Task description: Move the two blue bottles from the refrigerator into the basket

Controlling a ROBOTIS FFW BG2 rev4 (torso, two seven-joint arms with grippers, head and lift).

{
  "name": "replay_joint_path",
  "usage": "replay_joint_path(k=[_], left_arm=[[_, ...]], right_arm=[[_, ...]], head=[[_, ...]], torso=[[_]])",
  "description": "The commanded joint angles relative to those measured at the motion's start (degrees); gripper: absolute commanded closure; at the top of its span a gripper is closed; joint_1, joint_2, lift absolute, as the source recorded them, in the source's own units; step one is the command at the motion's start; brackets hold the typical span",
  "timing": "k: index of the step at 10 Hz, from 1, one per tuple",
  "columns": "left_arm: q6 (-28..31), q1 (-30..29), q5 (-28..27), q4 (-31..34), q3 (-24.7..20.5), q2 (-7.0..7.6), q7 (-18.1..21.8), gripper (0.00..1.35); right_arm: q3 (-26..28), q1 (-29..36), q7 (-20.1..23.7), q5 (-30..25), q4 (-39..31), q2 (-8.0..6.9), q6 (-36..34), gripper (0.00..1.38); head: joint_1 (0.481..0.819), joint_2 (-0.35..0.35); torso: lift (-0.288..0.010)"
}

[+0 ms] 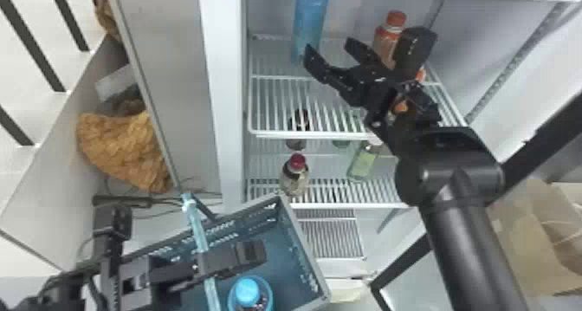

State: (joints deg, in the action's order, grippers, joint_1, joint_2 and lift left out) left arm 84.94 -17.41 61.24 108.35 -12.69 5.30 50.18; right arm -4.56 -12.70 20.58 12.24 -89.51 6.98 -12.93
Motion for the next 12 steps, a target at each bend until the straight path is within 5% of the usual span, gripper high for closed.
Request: replay_joint_path(k=[1, 12], left_arm=[[0.0, 0.1, 0.0, 0.0, 0.1, 0.15, 0.0, 1.20], [0.0, 1.1, 0.1, -0.1, 0.3, 0.50, 0.0, 1.20]], right_arm=[[-1.0, -2.1, -0.6, 0.0, 2.1, -0.04, 0.3, 0.18], [-6.3, -15.4, -3.8, 2.3, 17.7, -0.12, 1.0, 0.13]], head=[[0.695, -0.124], [0.695, -0.098]], torso=[[-0.010], [-0.010]])
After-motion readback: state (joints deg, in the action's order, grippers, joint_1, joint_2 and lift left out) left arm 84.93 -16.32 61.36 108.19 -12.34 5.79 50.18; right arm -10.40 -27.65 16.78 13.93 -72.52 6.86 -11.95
